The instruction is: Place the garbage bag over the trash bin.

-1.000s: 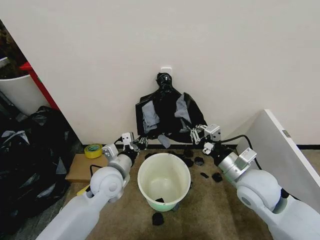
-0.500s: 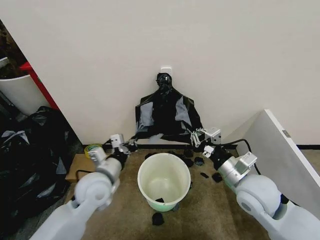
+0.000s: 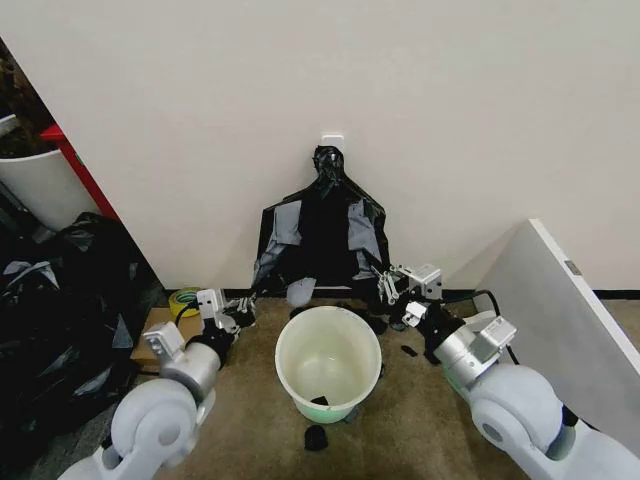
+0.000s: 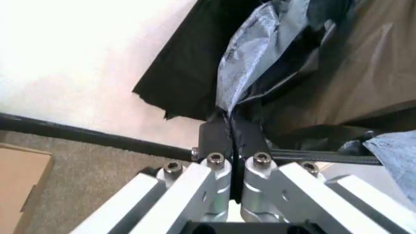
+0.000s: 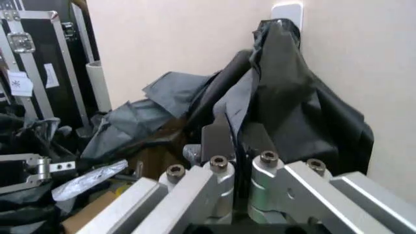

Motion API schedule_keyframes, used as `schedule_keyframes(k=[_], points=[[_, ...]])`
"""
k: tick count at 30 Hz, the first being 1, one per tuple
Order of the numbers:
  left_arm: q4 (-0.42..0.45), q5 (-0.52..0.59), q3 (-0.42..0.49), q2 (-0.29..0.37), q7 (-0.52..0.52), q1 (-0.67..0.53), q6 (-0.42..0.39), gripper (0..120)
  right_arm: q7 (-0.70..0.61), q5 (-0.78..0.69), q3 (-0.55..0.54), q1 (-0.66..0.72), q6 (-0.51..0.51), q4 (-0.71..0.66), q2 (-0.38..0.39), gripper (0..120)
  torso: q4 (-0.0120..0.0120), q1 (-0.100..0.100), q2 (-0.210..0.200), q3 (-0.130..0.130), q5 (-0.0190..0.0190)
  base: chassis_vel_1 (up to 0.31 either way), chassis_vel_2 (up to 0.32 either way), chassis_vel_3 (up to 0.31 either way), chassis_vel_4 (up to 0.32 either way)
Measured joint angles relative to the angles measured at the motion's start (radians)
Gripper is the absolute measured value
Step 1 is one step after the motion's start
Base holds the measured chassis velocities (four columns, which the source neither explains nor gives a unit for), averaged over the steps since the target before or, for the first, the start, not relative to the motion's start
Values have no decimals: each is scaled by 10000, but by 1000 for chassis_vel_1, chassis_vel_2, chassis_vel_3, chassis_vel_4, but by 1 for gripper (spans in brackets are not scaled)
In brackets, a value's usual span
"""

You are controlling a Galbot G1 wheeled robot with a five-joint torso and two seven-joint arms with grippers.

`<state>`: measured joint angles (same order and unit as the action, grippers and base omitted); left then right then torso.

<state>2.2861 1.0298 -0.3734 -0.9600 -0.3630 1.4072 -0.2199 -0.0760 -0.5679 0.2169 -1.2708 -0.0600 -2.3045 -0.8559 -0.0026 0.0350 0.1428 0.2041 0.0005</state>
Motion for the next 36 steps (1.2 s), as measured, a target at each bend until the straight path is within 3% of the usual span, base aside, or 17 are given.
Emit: schedule_keyframes(k=[13, 36], points=[[1037, -1568, -530, -220, 458, 2147, 292, 0, -228, -90, 501, -1998, -26, -1094, -558, 0, -1, 0, 0, 0, 1, 0, 0, 0, 0], [1655, -3190, -712, -376, 1034, 3857, 834, 0, -129, 133, 767, -3875, 235, -1935, -1020, 0, -1, 1, -2, 0, -1, 0, 0, 0, 0]])
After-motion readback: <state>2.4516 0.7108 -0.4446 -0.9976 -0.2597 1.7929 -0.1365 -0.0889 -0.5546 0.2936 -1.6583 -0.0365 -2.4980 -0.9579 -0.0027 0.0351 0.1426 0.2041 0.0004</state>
